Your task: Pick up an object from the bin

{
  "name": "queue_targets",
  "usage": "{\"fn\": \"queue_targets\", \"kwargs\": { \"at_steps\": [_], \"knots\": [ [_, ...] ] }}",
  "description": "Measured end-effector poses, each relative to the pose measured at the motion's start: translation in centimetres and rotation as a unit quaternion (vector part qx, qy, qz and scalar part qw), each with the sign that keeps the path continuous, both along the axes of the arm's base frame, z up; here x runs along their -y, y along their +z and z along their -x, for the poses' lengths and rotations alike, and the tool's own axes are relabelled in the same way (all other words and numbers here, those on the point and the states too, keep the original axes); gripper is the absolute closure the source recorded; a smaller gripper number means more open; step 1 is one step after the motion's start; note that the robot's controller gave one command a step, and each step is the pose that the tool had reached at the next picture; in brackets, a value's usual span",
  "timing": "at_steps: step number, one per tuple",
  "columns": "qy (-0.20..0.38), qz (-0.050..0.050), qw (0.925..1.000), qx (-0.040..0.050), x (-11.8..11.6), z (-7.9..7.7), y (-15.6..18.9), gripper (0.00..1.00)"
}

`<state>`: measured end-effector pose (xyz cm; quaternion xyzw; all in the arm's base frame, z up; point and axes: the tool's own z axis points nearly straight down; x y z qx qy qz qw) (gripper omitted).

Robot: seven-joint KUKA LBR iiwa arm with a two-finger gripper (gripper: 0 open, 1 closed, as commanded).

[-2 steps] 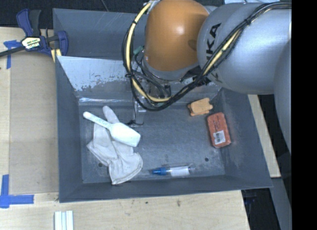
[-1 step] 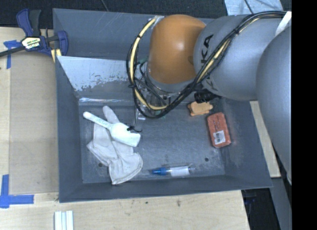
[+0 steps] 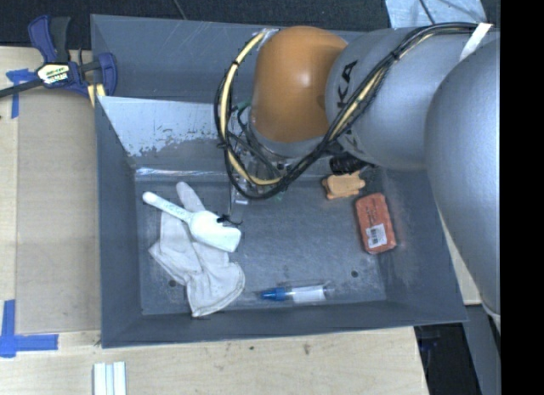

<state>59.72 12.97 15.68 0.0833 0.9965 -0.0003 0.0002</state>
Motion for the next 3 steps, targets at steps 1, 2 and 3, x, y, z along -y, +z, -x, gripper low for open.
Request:
{"fn": "queue_targets", "kwargs": {
  "at_steps": [1,2,3],
  "knots": [
    [-0.109,0.000,0.9940,0.0005,-1.1,1.1,0.3,0.00],
    [-0.144,-0.002,0.9896,0.0032,-1.7,1.4,-6.0,0.00],
    [-0.140,-0.002,0.9901,0.0023,-0.5,1.3,-8.4,1.00]
  ]
}}
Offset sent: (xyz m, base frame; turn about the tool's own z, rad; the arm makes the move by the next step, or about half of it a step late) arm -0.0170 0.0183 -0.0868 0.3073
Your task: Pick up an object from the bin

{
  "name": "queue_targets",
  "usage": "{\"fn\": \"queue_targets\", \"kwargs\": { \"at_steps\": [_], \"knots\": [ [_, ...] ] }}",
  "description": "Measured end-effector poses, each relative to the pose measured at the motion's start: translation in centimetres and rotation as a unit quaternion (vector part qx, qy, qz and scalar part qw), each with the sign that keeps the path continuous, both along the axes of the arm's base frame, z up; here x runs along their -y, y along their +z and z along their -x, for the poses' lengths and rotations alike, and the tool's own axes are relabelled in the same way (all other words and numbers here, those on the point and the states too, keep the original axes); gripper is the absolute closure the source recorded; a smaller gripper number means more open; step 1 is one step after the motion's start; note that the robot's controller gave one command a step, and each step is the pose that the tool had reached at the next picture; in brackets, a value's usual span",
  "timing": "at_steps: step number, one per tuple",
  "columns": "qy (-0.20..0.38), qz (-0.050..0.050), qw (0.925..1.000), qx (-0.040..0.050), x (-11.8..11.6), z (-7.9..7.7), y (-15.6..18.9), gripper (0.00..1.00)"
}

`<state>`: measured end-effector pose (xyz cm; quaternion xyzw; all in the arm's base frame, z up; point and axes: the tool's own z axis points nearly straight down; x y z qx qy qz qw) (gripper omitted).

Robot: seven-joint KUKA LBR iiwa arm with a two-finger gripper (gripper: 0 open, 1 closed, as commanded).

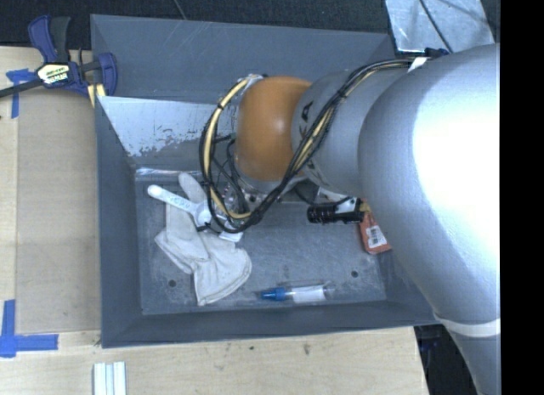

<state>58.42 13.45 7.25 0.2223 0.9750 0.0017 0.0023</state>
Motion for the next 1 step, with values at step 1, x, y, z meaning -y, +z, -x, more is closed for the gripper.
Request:
{"fn": "queue_targets", "kwargs": {
  "at_steps": [1],
  "knots": [
    [0.000,0.000,1.0000,0.0000,0.00,0.00,0.00,1.00]
  ]
}}
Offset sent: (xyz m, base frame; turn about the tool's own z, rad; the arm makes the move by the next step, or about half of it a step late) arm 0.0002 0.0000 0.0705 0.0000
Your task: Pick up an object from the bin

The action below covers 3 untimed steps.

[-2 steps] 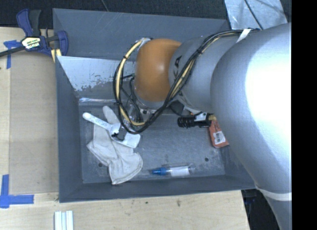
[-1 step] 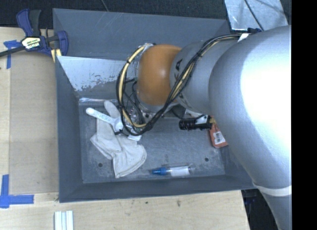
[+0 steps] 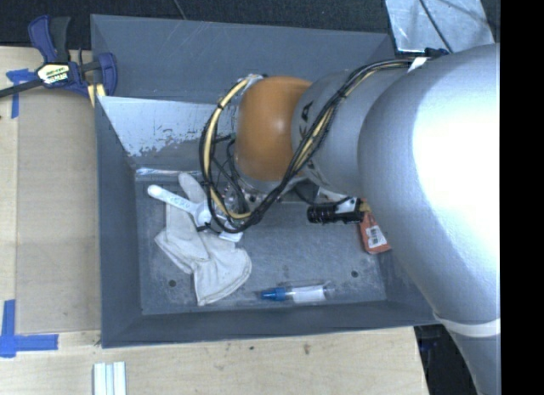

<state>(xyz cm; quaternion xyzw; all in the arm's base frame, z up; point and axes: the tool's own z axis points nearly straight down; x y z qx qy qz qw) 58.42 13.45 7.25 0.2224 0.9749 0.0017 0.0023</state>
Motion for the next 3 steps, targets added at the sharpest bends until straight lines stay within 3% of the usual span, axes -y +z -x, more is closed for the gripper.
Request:
{"fn": "queue_targets", "kwargs": {
  "at_steps": [2,3],
  "knots": [
    [0.000,0.002,1.0000,-0.0048,0.1,0.3,2.6,1.00],
    [0.000,0.001,1.0000,-0.0010,0.1,0.1,4.1,1.00]
  ]
}}
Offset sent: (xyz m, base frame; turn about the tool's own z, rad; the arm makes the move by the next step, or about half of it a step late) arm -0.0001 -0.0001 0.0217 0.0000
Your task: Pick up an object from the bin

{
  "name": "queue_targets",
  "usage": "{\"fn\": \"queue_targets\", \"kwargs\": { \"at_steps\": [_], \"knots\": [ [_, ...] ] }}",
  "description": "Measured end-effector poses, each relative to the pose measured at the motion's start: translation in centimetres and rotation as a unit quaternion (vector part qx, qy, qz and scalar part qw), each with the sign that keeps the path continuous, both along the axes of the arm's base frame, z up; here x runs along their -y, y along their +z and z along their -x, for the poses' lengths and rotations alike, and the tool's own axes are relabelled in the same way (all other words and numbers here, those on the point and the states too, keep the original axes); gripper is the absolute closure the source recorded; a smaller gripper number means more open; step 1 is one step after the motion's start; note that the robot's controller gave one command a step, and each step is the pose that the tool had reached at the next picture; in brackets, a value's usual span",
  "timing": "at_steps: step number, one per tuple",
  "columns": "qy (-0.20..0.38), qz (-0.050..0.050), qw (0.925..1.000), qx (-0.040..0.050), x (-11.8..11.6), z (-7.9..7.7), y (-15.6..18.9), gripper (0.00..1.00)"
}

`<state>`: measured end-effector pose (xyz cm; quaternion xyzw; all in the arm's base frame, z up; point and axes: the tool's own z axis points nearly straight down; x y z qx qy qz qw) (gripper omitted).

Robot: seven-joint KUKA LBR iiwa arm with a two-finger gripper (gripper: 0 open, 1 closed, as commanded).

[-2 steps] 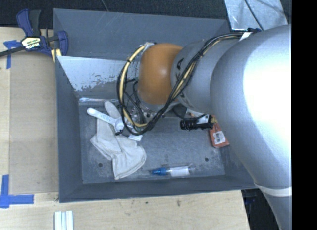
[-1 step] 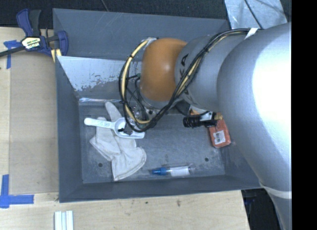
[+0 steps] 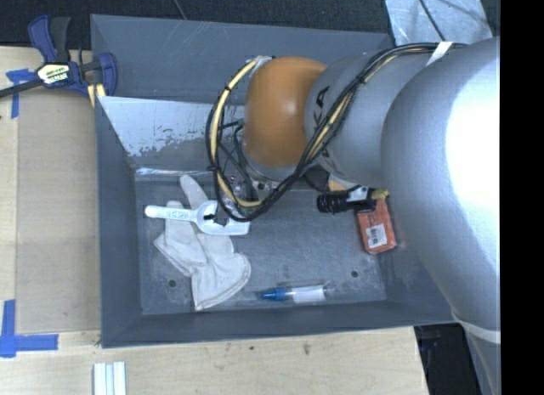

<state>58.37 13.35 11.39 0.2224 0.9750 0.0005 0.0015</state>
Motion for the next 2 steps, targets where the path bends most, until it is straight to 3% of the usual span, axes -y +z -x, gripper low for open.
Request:
{"fn": "queue_targets", "kwargs": {
  "at_steps": [2],
  "knots": [
    [0.000,0.000,1.0000,-0.0005,0.0,0.0,2.3,1.00]
  ]
}}
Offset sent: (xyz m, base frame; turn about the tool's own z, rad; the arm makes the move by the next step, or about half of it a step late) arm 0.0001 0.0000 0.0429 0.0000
